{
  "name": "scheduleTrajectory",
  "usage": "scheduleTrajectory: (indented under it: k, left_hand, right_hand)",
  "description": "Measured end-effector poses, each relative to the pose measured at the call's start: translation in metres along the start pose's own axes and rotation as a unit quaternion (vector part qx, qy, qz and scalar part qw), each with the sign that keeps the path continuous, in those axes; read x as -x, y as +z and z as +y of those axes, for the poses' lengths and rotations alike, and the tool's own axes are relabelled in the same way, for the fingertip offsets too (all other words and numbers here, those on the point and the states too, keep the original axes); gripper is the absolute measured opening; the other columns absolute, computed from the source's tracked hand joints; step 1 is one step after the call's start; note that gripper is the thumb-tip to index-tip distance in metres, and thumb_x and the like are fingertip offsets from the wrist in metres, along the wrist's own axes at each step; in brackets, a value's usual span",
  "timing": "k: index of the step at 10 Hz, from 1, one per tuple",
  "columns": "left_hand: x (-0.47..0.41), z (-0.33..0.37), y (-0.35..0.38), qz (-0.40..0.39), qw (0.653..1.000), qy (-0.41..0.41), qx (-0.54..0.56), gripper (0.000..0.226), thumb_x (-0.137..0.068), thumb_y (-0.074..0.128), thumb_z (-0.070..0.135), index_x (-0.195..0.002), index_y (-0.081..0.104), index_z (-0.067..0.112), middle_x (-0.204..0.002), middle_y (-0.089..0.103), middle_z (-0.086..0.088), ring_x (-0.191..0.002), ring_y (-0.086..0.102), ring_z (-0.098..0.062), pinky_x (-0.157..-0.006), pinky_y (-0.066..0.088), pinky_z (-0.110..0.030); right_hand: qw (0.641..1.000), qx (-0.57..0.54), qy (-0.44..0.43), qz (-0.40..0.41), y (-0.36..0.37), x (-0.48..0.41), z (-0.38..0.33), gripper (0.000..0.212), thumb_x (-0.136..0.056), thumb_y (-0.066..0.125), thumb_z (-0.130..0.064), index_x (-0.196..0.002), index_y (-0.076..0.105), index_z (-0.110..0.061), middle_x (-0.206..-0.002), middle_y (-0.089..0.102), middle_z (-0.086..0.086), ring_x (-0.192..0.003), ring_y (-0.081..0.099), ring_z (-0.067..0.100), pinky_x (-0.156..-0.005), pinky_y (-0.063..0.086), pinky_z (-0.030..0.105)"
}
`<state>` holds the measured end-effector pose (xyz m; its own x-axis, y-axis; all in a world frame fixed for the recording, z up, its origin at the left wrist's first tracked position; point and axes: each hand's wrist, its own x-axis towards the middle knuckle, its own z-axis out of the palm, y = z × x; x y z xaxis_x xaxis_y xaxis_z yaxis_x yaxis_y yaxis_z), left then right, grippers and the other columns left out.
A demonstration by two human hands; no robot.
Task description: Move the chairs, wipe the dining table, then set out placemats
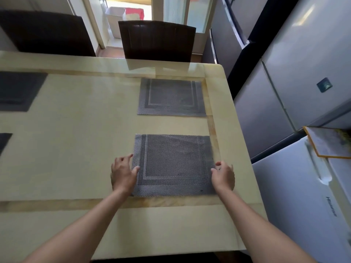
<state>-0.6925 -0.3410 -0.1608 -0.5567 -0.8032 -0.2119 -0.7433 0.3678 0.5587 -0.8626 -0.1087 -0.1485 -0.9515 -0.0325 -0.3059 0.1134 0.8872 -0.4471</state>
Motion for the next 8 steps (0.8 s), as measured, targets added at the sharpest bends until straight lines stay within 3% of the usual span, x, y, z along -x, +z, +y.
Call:
scheduleTrajectory:
  k: [1,2,5,7,8]
  left_hand:
    - [0.014,-0.004,0.001,-0.052,0.986,0.112,-0.109,0.054,-0.089,0.061,0.03,-0.14,0.044,0.027,-0.142,0.043,0.0,-0.127,0.039,-0.023,-0.098,0.036,-0.036]
    - [0.02,-0.004,0.003,-0.111,0.968,0.119,-0.19,0.056,-0.092,0.052,0.042,-0.144,0.034,0.036,-0.152,0.03,0.009,-0.137,0.027,-0.017,-0.102,0.032,-0.034]
    - [0.009,0.016,-0.015,-0.183,0.969,0.07,-0.15,0.054,-0.093,0.052,0.039,-0.144,0.035,0.034,-0.153,0.03,0.008,-0.137,0.031,-0.02,-0.106,0.034,-0.036]
    - [0.014,0.026,-0.05,-0.163,0.984,0.066,-0.04,0.051,-0.095,0.05,0.035,-0.144,0.039,0.022,-0.146,0.046,-0.004,-0.133,0.043,-0.023,-0.106,0.037,-0.032]
    - [0.017,0.032,-0.078,-0.15,0.986,0.068,0.029,0.048,-0.096,0.049,0.033,-0.142,0.042,0.02,-0.142,0.049,-0.008,-0.13,0.047,-0.023,-0.104,0.039,-0.031]
  right_hand:
    - [0.981,0.086,-0.171,-0.02,0.008,0.02,0.006,0.033,-0.089,0.059,-0.015,-0.123,0.058,-0.017,-0.122,0.051,0.007,-0.112,0.049,0.025,-0.089,0.046,0.033]
    - [0.954,0.158,-0.249,-0.053,0.014,0.03,0.01,0.043,-0.091,0.057,-0.021,-0.133,0.052,-0.022,-0.134,0.046,0.003,-0.12,0.044,0.023,-0.101,0.039,0.031]
    - [0.949,0.172,-0.224,-0.143,0.004,0.032,0.005,0.049,-0.094,0.051,-0.025,-0.142,0.04,-0.022,-0.149,0.032,0.003,-0.135,0.031,0.02,-0.113,0.027,0.028]
    - [0.961,0.116,-0.226,-0.109,-0.03,0.047,-0.018,0.045,-0.094,0.053,-0.023,-0.139,0.046,-0.017,-0.14,0.044,0.005,-0.129,0.04,0.021,-0.108,0.03,0.026]
    - [0.965,0.079,-0.245,-0.055,-0.056,0.064,-0.04,0.042,-0.094,0.054,-0.021,-0.135,0.049,-0.015,-0.134,0.051,0.005,-0.126,0.044,0.02,-0.105,0.032,0.025]
